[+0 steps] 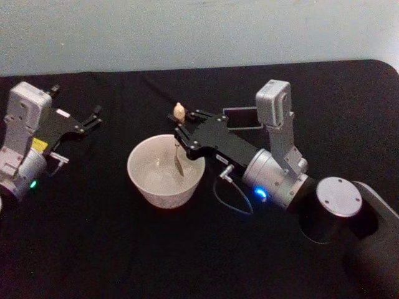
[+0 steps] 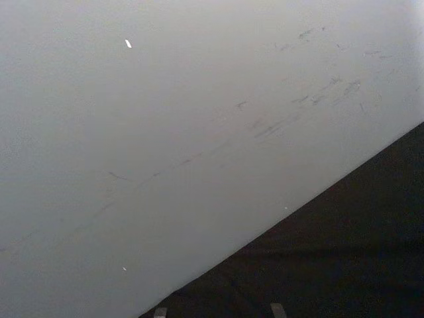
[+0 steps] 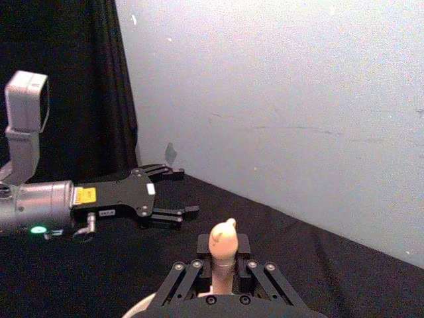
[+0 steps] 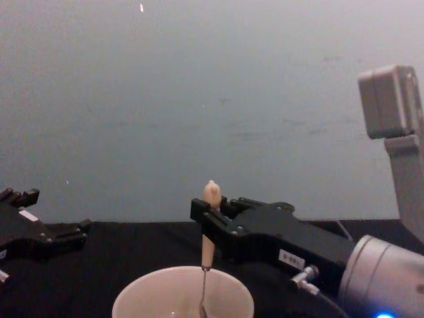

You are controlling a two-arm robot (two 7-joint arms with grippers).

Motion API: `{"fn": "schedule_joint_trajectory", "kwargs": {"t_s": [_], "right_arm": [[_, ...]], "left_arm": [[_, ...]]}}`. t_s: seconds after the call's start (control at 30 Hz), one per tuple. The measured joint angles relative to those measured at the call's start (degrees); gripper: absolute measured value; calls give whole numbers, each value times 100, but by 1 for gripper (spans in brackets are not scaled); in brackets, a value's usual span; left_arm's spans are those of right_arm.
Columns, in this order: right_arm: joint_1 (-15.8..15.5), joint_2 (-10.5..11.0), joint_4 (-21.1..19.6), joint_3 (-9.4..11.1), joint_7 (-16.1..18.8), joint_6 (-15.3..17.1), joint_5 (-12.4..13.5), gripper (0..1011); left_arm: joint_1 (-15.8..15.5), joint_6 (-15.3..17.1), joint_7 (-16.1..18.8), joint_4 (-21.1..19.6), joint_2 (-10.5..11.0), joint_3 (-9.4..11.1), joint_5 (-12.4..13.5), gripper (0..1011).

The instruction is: Pick up the stirring spoon with one hand, stir inside the cup, then place it back in its original position.

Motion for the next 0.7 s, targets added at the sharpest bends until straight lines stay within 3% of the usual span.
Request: {"fn": "schedule_joint_trajectory", "kwargs": {"t_s": [0.37, 0.7], "right_arm": [[-232, 206, -327, -57, 117, 35, 98, 214], [-266, 206, -398, -209, 160, 60, 106, 214]], "left_arm": [[0, 0, 0, 0, 0, 0, 0, 1001], [0, 0, 0, 0, 0, 0, 0, 1001]]}}
